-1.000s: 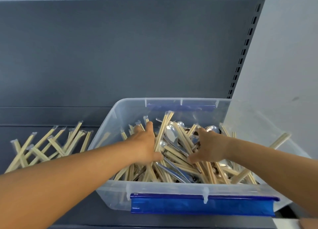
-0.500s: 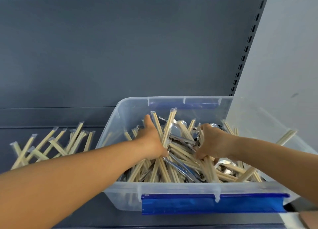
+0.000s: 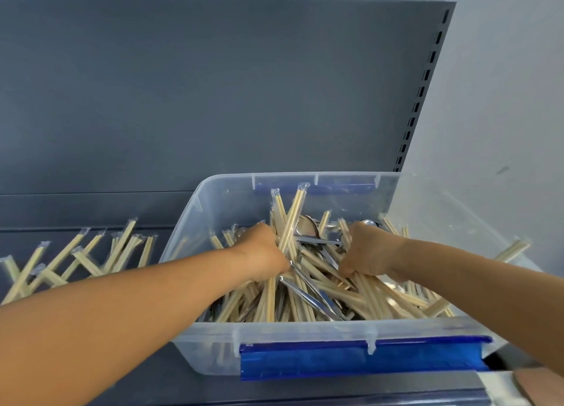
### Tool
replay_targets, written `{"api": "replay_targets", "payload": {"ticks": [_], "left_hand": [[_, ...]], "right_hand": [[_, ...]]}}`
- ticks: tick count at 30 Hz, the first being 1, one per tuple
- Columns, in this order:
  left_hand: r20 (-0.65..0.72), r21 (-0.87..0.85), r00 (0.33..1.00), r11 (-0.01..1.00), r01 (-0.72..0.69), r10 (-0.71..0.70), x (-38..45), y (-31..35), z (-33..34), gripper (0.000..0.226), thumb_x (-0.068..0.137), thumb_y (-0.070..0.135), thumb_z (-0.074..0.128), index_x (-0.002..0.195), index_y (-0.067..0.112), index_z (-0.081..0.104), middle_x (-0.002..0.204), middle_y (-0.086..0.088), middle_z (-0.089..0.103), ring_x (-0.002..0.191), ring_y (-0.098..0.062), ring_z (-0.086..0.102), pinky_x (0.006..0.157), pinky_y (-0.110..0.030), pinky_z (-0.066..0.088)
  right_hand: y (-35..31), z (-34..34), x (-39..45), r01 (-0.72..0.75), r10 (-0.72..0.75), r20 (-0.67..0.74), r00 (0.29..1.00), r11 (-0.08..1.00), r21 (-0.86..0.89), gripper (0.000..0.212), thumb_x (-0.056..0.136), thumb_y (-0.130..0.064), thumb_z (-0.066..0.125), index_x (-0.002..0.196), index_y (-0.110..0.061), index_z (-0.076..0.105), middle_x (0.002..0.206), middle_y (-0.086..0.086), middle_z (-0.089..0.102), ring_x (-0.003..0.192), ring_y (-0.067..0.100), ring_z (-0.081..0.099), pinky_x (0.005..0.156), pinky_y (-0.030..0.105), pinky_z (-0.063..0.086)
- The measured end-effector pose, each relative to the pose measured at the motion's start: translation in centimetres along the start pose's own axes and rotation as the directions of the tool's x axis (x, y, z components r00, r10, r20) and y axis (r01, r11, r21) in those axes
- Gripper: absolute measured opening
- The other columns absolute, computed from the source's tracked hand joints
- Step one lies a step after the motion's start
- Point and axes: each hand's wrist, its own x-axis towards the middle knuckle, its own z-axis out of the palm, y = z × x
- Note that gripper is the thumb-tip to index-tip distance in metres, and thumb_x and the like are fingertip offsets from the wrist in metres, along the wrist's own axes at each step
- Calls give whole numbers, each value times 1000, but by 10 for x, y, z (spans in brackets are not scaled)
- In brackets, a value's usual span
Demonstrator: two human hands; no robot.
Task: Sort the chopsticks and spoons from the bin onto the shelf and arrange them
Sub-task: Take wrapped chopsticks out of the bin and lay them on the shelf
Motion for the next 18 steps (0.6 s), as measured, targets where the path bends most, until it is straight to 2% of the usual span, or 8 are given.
{"api": "replay_targets", "payload": {"ticks": [3,4,7,9,11,14,16,18], "left_hand": [[-9,-8,1000,1000,-13,13,3,0,-1,3,87,13,60,84,11,60,80,-6,58,74,-20,60,57,-26,47],[-23,-15,1000,1000,-16,16,4,0,-2,6,87,12,57,91,10,62,86,-9,61,80,-23,62,65,-30,50],[-62,21,998,1000,-17,18,6,0,-3,15,92,13,50,104,7,57,93,-9,60,77,-21,58,70,-32,49],[-100,64,995,998,-20,26,6,3,-3,21,95,16,47,109,2,53,90,-7,56,75,-20,52,67,-31,43],[-137,112,990,993,-22,37,7,6,-2,25,96,17,44,112,0,52,82,-5,49,81,-21,48,71,-30,39],[-107,73,994,997,-16,24,6,14,-1,25,97,29,45,98,6,56,72,-1,47,73,-20,50,64,-29,40],[-76,40,996,999,-35,38,6,21,0,24,93,33,55,77,16,55,68,1,50,62,-15,50,54,-25,38],[-60,32,997,998,-52,54,9,24,3,24,86,30,65,69,20,53,65,2,52,61,-14,51,53,-24,38]], "right_hand": [[2,-6,-1,-2,3,-49,999,999,32,14,82,-5,58,95,1,60,82,12,65,66,22,55,61,33,50],[3,-8,-1,5,-1,-51,999,996,84,7,85,-2,55,90,0,59,77,11,68,63,21,57,64,35,54],[6,-11,0,53,-34,-81,996,968,246,9,94,-3,45,101,-5,52,66,8,65,52,17,61,59,33,56],[7,-11,-1,99,-70,-128,989,967,235,12,95,-6,46,106,-10,48,72,8,64,50,15,61,53,28,55],[7,-11,0,115,-83,-158,984,972,205,18,92,-6,50,109,-12,47,81,9,65,58,17,64,56,28,56],[6,-14,3,88,-62,-172,983,985,150,27,84,-8,57,110,-11,50,91,10,65,73,23,63,68,34,55],[5,-14,2,93,-75,-141,987,988,122,27,82,-10,58,109,-5,55,90,11,62,74,23,56,68,32,51],[6,-13,1,139,-127,-95,987,982,127,26,83,-9,58,107,3,59,87,12,60,74,23,55,63,29,49]]}}
